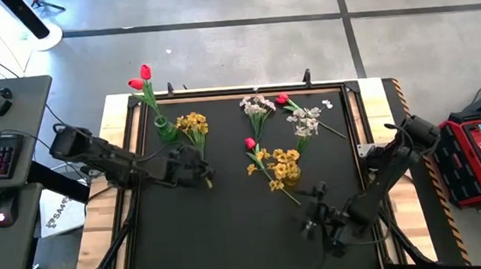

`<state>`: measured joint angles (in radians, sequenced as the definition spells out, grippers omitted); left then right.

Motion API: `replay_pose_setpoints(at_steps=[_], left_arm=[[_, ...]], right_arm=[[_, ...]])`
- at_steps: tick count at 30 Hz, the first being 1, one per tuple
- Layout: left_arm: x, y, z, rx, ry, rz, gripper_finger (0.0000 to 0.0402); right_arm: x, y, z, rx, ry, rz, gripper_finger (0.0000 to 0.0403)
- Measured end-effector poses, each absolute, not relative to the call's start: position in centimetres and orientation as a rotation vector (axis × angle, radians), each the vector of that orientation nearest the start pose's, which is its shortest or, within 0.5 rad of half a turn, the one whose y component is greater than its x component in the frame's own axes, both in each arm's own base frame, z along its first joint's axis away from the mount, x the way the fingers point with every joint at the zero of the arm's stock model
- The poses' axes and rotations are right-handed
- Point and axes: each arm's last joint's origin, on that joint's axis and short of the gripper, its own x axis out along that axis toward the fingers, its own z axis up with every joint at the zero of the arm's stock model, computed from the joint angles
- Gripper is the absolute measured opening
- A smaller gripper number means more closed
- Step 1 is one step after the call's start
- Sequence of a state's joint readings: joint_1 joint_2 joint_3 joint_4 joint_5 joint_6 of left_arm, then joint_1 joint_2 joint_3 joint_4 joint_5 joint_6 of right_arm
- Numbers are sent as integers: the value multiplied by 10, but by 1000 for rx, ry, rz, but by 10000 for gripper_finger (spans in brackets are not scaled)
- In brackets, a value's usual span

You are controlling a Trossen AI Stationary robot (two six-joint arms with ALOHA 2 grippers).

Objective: Sort flowers into vase by color
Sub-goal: Put the yellow flower into the yellow vase

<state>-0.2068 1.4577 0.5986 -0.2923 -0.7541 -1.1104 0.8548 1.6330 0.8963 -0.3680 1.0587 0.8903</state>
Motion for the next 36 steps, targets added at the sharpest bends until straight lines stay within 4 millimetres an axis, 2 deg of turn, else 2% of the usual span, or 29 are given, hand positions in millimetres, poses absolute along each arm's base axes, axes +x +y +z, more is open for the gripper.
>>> replay_pose_setpoints(at_steps=[7,12,15,20,29,36], left_arm=[[240,-7,137,-443,743,1066,215],[243,4,120,-457,870,1071,215],[247,5,111,-451,887,1060,205],[252,3,106,-407,886,1032,160],[249,-9,117,-369,924,921,15],[237,-28,141,-334,898,834,13]], right_arm=[[222,208,170,15,448,-431,357],[224,212,171,57,424,-418,357],[224,214,172,57,410,-409,357],[225,215,173,48,389,-418,357],[228,210,173,104,376,-454,357],[240,196,168,161,503,-430,357]])
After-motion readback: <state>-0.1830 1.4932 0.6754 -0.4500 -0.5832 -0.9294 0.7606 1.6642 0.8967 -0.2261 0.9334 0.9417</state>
